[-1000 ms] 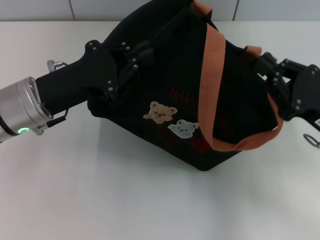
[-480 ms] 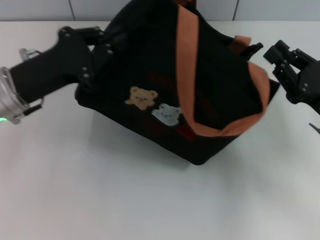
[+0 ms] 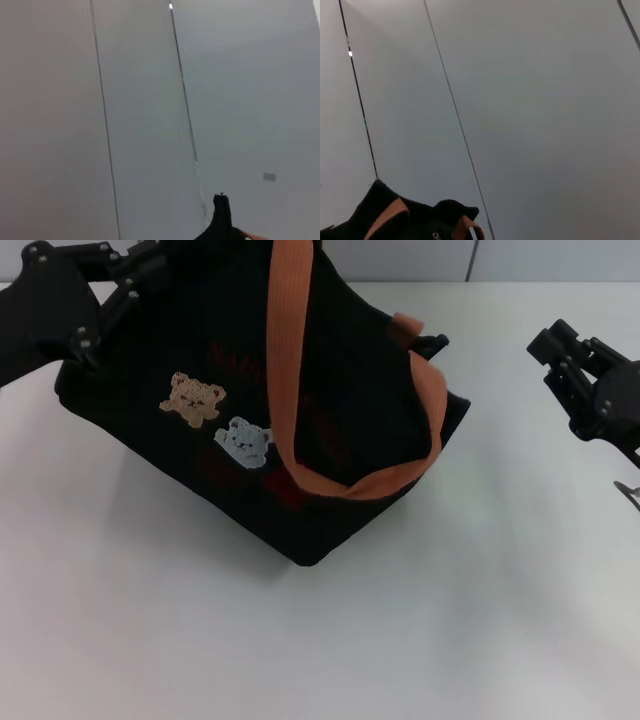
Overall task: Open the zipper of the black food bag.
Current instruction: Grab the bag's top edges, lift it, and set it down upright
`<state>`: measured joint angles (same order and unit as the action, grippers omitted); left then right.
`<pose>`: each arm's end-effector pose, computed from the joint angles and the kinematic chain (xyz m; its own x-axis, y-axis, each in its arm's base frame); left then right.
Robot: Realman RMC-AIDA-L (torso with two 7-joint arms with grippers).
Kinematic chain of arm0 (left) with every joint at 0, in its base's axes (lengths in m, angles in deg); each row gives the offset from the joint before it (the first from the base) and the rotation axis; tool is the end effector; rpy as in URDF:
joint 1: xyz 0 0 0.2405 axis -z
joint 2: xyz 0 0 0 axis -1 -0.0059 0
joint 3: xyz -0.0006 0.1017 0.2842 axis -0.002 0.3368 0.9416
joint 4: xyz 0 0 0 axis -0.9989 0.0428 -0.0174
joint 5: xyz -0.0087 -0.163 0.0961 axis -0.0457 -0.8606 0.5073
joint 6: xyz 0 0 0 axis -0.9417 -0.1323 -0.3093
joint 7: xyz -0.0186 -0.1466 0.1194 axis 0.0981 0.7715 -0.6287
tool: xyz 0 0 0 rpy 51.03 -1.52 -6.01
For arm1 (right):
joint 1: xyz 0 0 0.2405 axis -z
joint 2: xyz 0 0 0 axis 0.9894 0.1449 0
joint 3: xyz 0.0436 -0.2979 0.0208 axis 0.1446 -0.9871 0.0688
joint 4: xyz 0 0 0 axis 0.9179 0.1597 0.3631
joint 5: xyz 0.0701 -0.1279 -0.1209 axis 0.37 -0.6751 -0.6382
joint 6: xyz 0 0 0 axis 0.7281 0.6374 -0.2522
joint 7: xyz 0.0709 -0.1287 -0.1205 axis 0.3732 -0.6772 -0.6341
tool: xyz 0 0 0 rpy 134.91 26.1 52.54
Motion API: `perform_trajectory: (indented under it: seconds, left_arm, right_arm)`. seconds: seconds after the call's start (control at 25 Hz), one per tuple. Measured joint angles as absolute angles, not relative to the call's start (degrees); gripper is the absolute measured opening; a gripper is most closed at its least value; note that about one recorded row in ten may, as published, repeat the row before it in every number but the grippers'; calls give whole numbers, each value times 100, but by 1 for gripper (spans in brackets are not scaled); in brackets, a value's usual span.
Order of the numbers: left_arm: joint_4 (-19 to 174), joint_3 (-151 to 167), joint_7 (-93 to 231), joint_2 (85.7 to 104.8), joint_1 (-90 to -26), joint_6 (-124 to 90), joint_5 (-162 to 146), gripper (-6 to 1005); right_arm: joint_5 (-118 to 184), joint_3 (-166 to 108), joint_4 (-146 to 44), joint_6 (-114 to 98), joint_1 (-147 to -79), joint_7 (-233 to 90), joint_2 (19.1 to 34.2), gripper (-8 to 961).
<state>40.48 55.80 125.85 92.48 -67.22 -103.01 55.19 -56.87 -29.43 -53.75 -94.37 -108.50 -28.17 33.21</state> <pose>-0.2432 0.3481 0.0340 0.6890 -0.1987 0.6970 0.2287 -0.8529 -0.4692 0.2702 0.3362 -0.0398 0.4228 -0.0206 -0.9060 -0.6550 -0.6979 -0.2898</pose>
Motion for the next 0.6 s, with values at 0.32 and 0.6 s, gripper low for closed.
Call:
perform_trajectory:
  seconds: [0.32, 0.6]
  left_arm:
    - [3793, 5602, 12605, 9617, -6547, -10646, 6424, 85]
    - [3869, 5884, 12456, 9899, -6305, -10656, 6699, 85]
  right_arm:
    - [-5687, -2951, -5353, -9303, -10853, -2956, 3326, 272]
    - [-5698, -2961, -4938, -9175, -10677, -4586, 3349, 292]
